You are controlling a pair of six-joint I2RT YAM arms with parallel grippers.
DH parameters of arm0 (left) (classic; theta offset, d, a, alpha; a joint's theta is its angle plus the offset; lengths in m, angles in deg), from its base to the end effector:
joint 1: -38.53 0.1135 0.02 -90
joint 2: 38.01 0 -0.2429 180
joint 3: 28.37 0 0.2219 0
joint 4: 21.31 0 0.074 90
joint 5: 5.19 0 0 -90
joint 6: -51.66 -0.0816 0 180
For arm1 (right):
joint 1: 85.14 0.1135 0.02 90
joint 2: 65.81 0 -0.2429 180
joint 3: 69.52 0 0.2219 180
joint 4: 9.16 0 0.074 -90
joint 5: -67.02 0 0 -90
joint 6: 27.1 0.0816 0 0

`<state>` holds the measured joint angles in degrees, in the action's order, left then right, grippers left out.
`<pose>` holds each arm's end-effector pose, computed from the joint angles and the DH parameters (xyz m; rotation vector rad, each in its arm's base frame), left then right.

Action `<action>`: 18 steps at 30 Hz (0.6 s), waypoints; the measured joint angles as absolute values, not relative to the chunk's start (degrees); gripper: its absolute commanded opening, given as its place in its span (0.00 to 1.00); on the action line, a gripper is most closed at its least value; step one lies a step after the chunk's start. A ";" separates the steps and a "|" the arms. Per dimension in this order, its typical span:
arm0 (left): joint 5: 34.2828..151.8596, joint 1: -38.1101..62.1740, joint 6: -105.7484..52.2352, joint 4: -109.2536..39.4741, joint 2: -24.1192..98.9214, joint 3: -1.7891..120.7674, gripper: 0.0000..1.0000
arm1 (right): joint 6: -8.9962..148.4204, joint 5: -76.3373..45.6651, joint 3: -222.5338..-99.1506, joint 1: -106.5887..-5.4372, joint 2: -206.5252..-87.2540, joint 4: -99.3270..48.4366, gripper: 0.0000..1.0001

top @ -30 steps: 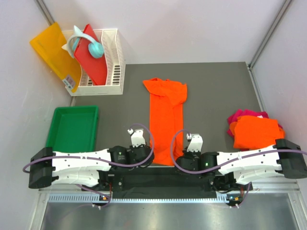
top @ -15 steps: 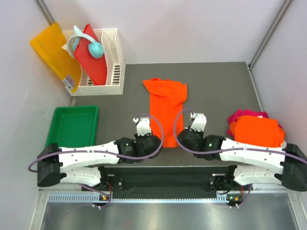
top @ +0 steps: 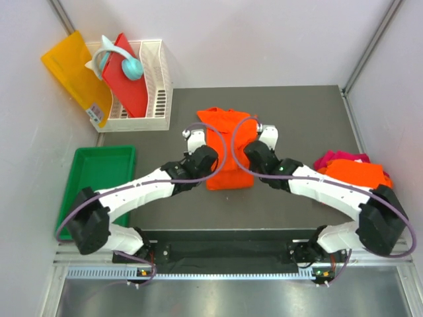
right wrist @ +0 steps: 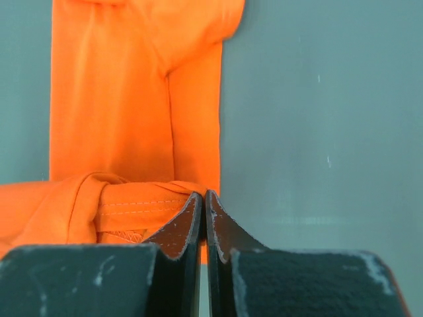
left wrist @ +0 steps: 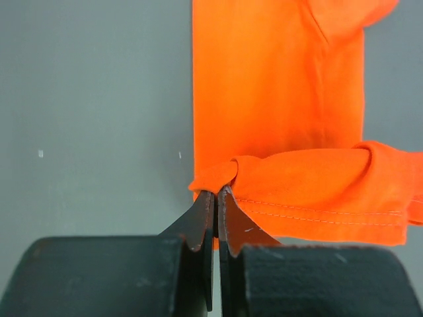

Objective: Fold and stack the t-shirts
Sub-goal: Fold the folded rectangular tshirt in 1/3 of the way

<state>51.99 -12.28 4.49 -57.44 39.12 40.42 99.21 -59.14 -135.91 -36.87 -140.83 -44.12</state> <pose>0.2158 -0.1946 0.2182 -0.1178 2.2066 -0.2291 0.2209 0.1754 0.2184 0.0750 2.1616 0.1006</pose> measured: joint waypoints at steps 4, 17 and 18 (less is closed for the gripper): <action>54.37 -8.58 0.82 -54.47 45.04 42.87 0.00 | 95.80 -57.33 -140.12 -40.65 -146.56 -41.82 0.00; 60.23 1.06 -5.96 -50.71 60.34 52.57 0.00 | 91.32 -52.65 -151.18 -46.94 -162.97 -38.85 0.00; 60.43 1.32 -6.30 -50.69 61.08 53.32 0.00 | 91.30 -52.45 -151.49 -47.27 -163.74 -38.70 0.00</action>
